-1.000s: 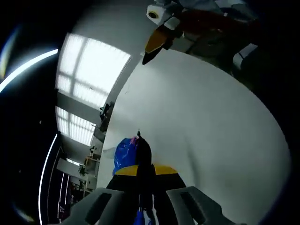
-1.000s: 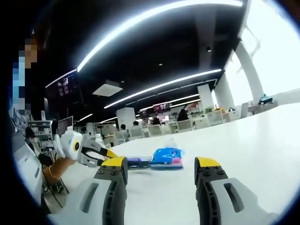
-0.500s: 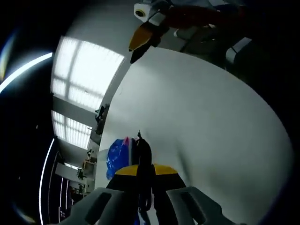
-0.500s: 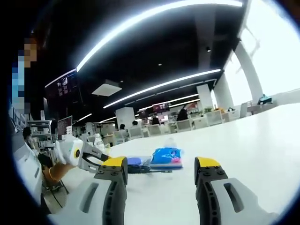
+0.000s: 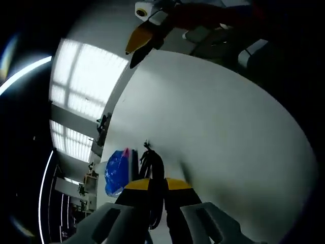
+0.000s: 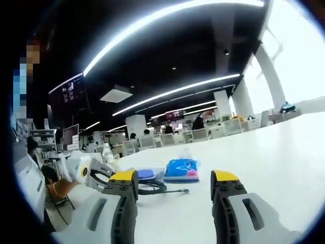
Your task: Arrange the tabletop items into an orderly group along one side of the table until the central work area is clear of visible clutter.
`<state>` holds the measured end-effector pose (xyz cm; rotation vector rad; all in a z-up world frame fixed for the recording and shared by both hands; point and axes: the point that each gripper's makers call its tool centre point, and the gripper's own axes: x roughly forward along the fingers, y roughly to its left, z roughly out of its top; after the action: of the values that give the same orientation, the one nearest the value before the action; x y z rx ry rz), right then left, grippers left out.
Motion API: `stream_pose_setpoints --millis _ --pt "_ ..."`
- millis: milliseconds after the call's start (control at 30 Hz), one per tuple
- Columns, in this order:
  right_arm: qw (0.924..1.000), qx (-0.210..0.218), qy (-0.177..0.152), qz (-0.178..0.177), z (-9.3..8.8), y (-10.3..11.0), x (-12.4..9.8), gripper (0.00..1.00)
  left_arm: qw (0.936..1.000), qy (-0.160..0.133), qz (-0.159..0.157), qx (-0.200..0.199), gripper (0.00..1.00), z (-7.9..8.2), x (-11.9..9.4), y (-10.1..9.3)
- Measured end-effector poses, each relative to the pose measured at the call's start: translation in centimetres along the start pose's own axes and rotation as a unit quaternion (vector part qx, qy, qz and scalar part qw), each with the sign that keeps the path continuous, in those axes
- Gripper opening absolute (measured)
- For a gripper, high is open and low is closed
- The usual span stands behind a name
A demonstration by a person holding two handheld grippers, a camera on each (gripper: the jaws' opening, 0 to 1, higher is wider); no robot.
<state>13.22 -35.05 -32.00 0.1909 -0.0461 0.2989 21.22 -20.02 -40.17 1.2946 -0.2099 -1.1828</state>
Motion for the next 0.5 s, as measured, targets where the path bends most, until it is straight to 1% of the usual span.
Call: stream_pose_setpoints --millis 100,167,267,400,433,500 --pt "1.0 0.0 0.003 0.001 -0.3 0.2 0.1 0.56 1.0 -0.002 -0.003 -0.004 0.07 -0.1 0.0 -0.2" --pt "1.0 -0.002 0.005 0.0 -0.4 0.2 0.2 0.56 0.9998 0.0 -0.019 -0.002 0.07 -0.4 0.1 -1.0" --pt "1.0 -0.002 0.003 -0.001 -0.4 0.2 0.2 0.56 0.9996 -0.001 -0.027 -0.006 0.07 -0.6 0.3 -1.5" --pt "1.0 -0.002 0.006 -0.001 -0.6 0.4 0.3 0.56 0.9987 -0.012 -0.039 -0.03 0.08 -0.8 0.4 -2.1" --pt "1.0 -0.002 0.004 -0.001 -0.5 0.4 0.3 0.56 0.9981 -0.013 -0.046 -0.037 0.08 -0.9 0.4 -2.3" --pt "1.0 -0.002 0.003 -0.002 -0.5 0.3 0.3 0.56 0.9976 -0.016 -0.053 -0.042 0.09 -0.9 0.5 -2.6"
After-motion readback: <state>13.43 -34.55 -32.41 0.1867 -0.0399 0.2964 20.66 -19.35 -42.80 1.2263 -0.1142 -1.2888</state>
